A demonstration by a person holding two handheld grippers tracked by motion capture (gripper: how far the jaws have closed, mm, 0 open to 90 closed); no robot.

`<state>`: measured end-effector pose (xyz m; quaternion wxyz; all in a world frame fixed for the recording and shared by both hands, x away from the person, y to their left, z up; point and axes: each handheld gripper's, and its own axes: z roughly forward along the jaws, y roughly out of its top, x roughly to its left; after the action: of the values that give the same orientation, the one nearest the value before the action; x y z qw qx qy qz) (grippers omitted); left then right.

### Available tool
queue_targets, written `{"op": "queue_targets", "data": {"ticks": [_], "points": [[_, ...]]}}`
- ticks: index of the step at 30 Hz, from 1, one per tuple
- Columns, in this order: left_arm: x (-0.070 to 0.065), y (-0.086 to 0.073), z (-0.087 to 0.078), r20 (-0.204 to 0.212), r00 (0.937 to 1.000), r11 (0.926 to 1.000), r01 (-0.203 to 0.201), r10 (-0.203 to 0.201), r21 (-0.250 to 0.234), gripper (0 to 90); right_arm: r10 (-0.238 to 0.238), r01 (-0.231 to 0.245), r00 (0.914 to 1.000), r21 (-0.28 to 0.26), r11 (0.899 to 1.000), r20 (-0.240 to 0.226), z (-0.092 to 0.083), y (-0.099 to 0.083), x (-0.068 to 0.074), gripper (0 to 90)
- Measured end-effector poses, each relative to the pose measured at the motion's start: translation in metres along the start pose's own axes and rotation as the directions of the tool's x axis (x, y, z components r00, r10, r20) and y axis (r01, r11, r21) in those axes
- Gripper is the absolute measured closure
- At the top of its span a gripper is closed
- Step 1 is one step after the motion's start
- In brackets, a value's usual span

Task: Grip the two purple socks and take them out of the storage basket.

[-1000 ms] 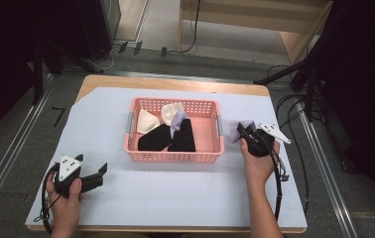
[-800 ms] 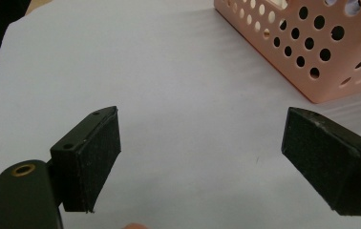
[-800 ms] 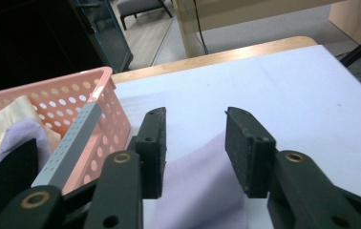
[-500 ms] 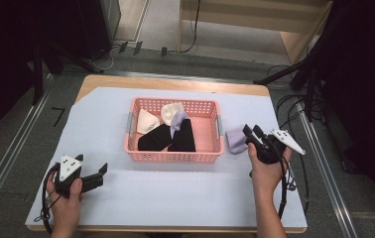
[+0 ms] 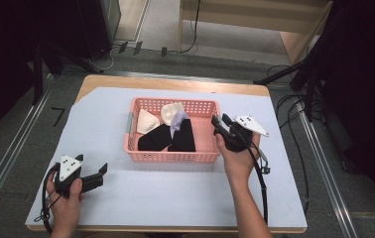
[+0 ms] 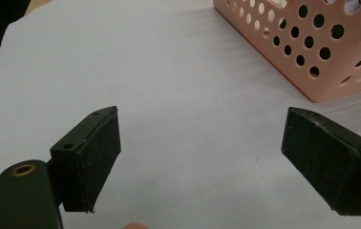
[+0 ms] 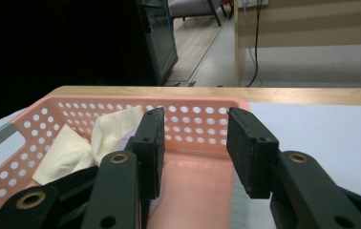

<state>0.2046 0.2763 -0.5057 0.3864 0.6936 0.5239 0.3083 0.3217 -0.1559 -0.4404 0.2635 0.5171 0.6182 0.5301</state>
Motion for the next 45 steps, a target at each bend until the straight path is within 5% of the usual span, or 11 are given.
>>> {"op": "queue_targets", "data": {"ticks": [12, 17, 23, 33, 37, 40, 43, 45], "points": [[0.0, 0.0, 0.001, 0.001, 1.0, 1.0, 0.002, -0.002, 0.0, 14.2, -0.015, 0.018, 0.9996, 0.101, 0.995, -0.023, 0.043, 0.008, 0.035, 58.5], [0.0, 0.0, 0.0, 0.001, 1.0, 1.0, 0.002, -0.002, 0.003, 14.3, 0.008, 0.001, 0.999, 0.19, 0.982, -0.043, 0.057, 0.011, 0.046, 61.5], [0.001, 0.0, 0.0, 0.003, 1.0, 1.0, 0.001, -0.001, 0.004, 14.2, -0.02, 0.028, 0.9989, 0.203, 0.979, -0.042, 0.072, 0.012, 0.054, 60.8], [0.001, 0.0, 0.0, 0.007, 1.0, 1.0, 0.003, -0.003, 0.0, 14.2, -0.004, 0.009, 0.9999, 0.344, 0.939, -0.015, 0.12, 0.001, 0.06, 55.4], [0.001, 0.0, 0.0, 0.009, 1.0, 1.0, 0.0, 0.0, -0.001, 14.2, -0.031, 0.03, 0.9995, 0.432, 0.901, -0.004, 0.133, -0.007, 0.064, 55.5], [0.001, 0.0, 0.0, 0.009, 1.0, 1.0, 0.0, 0.0, 0.0, 14.2, -0.08, 0.076, 0.9968, 0.46, 0.884, -0.011, 0.136, -0.01, 0.065, 70.0], [0.001, 0.0, 0.0, 0.009, 1.0, 1.0, 0.001, -0.001, 0.003, 14.3, -0.07, 0.076, 0.9971, 0.459, 0.885, -0.03, 0.131, -0.007, 0.065, 83.9], [0.001, 0.0, 0.001, 0.009, 1.0, 1.0, 0.002, -0.002, 0.002, 14.3, -0.075, 0.085, 0.9964, 0.435, 0.896, -0.039, 0.125, -0.002, 0.065, 85.5]]}}
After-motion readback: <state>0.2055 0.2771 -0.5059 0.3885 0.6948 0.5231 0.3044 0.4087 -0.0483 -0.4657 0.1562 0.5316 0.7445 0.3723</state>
